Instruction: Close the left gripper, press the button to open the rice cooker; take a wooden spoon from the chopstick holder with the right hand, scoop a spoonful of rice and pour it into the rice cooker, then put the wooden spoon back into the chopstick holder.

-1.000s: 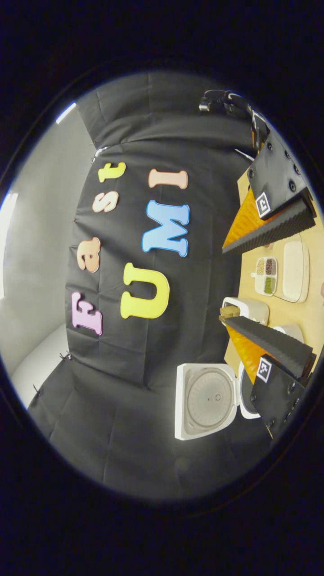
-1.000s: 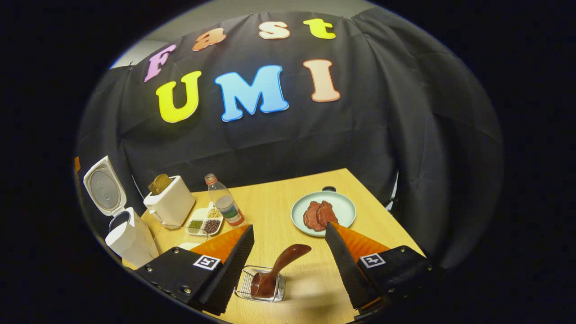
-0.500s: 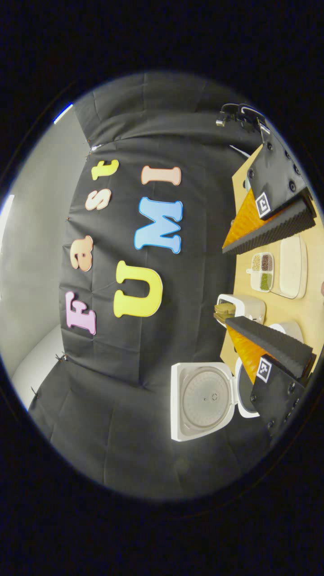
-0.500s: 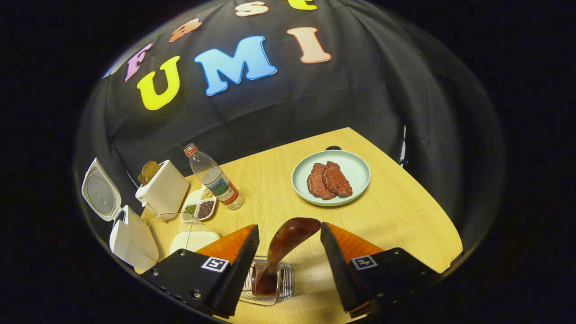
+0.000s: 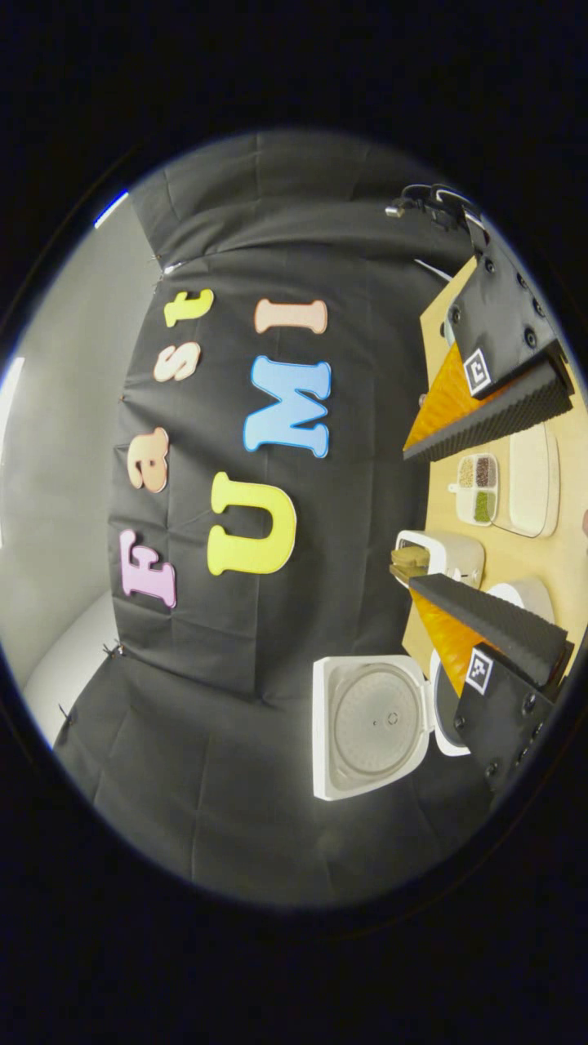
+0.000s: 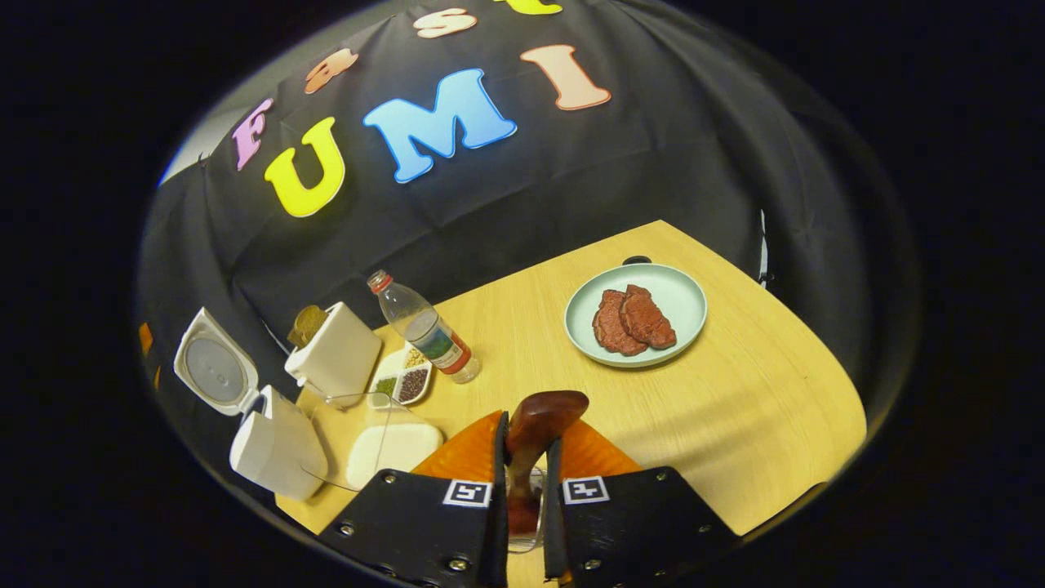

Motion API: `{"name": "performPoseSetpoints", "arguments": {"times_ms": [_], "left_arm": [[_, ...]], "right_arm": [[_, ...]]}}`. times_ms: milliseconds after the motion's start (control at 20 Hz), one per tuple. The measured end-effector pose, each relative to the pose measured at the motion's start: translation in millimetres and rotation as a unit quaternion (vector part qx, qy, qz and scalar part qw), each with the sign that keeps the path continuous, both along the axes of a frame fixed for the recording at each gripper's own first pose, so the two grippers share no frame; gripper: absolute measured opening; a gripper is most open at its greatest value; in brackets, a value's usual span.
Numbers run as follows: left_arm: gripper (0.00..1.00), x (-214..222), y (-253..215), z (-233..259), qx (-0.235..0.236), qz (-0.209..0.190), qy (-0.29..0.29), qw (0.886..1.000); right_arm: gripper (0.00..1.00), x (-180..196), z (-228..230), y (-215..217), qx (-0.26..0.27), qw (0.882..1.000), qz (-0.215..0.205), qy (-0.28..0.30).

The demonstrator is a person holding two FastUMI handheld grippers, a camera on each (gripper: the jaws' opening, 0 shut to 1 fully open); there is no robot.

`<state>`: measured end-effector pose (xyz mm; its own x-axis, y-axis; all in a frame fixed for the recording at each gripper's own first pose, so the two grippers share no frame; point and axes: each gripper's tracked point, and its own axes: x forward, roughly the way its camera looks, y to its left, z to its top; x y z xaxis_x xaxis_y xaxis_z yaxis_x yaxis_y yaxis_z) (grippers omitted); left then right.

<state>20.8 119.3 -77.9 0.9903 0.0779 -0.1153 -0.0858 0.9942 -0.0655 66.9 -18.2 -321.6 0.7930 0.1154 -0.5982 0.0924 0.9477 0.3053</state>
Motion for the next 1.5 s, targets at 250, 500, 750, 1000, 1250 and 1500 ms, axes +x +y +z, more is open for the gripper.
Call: {"name": "performPoseSetpoints", "arguments": {"times_ms": [250,500,750,1000,1250,1500], "left_arm": [[0.96,-4,8,4,0.000,-0.002,-0.008,1.000],[0.96,-5,21,-2,-0.002,-0.011,-0.011,1.000],[0.96,-5,40,-7,0.004,-0.019,-0.010,1.000],[0.96,-8,62,-8,0.015,-0.030,-0.017,0.999],[0.96,-16,90,-16,0.026,-0.025,-0.006,0.999],[0.96,-22,111,-25,0.029,-0.023,0.008,0.999]], "right_arm": [[0.05,-9,19,19,-0.017,1.000,0.014,-0.012],[0.05,-2,76,30,-0.024,0.998,0.013,-0.059],[0.04,16,141,76,-0.032,0.991,0.052,-0.120],[0.04,37,147,153,-0.052,0.981,0.125,-0.142],[0.05,49,102,213,-0.082,0.972,0.176,-0.131],[0.05,57,40,235,-0.177,0.954,0.217,-0.107]]}}
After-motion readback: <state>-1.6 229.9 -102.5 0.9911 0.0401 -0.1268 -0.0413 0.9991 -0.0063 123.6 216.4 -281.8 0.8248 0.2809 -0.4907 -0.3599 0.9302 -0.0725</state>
